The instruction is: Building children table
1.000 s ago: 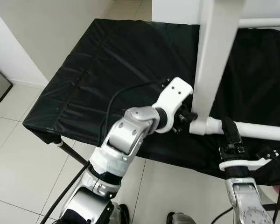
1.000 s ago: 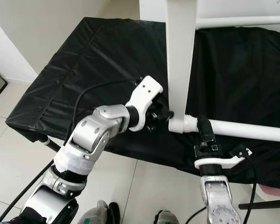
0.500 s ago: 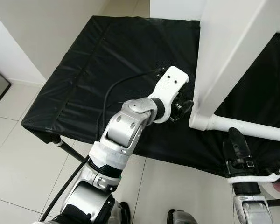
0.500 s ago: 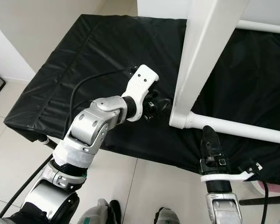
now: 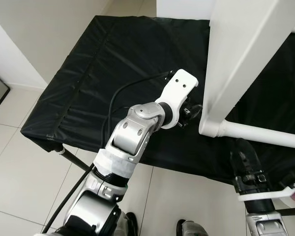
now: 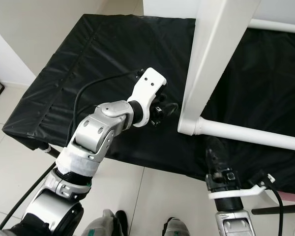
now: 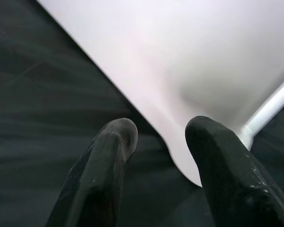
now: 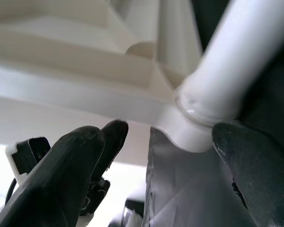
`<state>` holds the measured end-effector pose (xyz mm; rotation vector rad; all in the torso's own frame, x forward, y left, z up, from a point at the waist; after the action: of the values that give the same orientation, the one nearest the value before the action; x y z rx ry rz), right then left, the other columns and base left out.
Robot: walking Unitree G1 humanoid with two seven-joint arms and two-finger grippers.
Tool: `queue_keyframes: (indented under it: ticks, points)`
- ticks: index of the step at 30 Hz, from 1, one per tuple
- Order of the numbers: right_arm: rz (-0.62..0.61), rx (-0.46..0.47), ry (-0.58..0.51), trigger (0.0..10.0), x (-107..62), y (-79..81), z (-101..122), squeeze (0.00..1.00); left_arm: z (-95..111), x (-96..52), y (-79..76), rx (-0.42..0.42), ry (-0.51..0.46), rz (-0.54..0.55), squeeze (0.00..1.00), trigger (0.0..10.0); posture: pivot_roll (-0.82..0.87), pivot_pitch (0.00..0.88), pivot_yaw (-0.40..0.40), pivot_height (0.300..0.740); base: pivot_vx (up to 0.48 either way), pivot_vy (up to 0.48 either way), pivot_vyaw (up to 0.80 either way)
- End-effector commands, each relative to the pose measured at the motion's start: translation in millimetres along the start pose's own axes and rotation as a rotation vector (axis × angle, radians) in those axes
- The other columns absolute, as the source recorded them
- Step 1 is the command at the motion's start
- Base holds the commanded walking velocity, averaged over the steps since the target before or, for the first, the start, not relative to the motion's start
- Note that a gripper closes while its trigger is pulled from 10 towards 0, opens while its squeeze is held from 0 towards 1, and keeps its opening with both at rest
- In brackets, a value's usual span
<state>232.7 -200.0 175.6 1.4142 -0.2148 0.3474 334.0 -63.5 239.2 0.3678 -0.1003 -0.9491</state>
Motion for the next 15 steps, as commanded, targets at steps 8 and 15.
queue_keyframes:
  ticks: [8, 15]
  points:
    - [0.041, -0.085, 0.119, 10.0, 10.6, 17.1, -12, 0.0, -17, -25.5, 13.6, 0.053, 0.03, 0.116, 0.0, 10.0, -0.13, 0.162, 0.09, 0.74, 0.0, 0.0, 0.0]
    - [0.074, -0.172, 0.224, 10.0, 25.8, 22.4, -22, 0.0, -33, -45.8, 34.3, 0.073, 0.056, 0.211, 0.0, 10.0, -0.14, 0.137, 0.057, 0.74, 0.0, 0.0, 0.0]
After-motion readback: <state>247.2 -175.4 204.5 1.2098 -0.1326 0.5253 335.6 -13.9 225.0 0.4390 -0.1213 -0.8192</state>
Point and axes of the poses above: a point about 5 cm out from each wrist's last joint towards the gripper, its own x axis pointing out of the wrist towards the gripper, its own z axis along the axis of the wrist's last joint, y = z × x, the point moved 6 cm from there along x, pointing out of the wrist towards the gripper, and after that the axes turned 14 degrees about x, right-handed, at the moved point
